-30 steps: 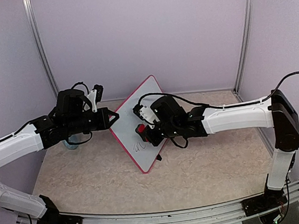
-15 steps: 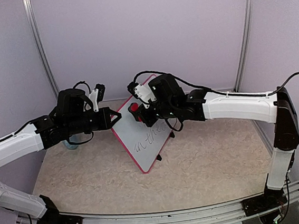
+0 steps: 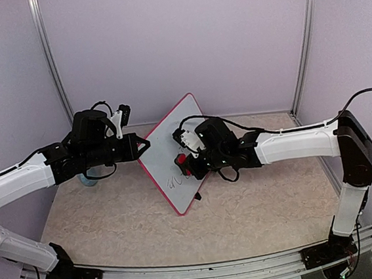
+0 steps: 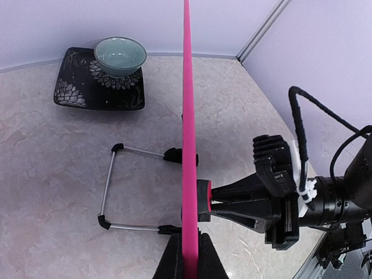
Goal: Erase the whiteboard
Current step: Erase the whiteboard at the center of the board.
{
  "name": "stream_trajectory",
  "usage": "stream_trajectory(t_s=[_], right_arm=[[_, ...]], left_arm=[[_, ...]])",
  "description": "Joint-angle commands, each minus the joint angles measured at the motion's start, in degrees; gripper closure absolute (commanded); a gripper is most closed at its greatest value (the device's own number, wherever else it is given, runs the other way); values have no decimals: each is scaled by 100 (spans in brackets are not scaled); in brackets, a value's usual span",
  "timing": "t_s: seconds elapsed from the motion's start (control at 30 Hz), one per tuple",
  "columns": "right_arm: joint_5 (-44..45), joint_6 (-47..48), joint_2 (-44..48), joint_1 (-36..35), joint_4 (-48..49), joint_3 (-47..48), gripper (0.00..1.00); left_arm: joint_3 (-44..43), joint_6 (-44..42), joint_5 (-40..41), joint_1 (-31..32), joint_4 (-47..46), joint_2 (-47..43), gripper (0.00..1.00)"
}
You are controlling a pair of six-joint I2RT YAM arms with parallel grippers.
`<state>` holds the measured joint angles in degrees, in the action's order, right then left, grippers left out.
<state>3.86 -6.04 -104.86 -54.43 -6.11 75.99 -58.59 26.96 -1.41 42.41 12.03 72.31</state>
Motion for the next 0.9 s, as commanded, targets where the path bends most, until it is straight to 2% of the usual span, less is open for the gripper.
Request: stream_trajectory(t_s=[0.0, 0.53, 0.7, 0.87], right_arm=[[-469, -154, 89, -20, 141, -254, 100], [-43, 443, -222, -16, -420, 1743, 100], [-88, 427, -343, -11, -471, 1763, 100], [-74, 286, -347, 15, -263, 1044, 100]], left_arm=[[-50, -50, -558, 180, 43, 182, 100], [54, -32, -490, 188, 82, 88, 100], [53, -24, -518, 188, 30, 116, 100], [42, -54, -500, 188, 65, 99, 100]])
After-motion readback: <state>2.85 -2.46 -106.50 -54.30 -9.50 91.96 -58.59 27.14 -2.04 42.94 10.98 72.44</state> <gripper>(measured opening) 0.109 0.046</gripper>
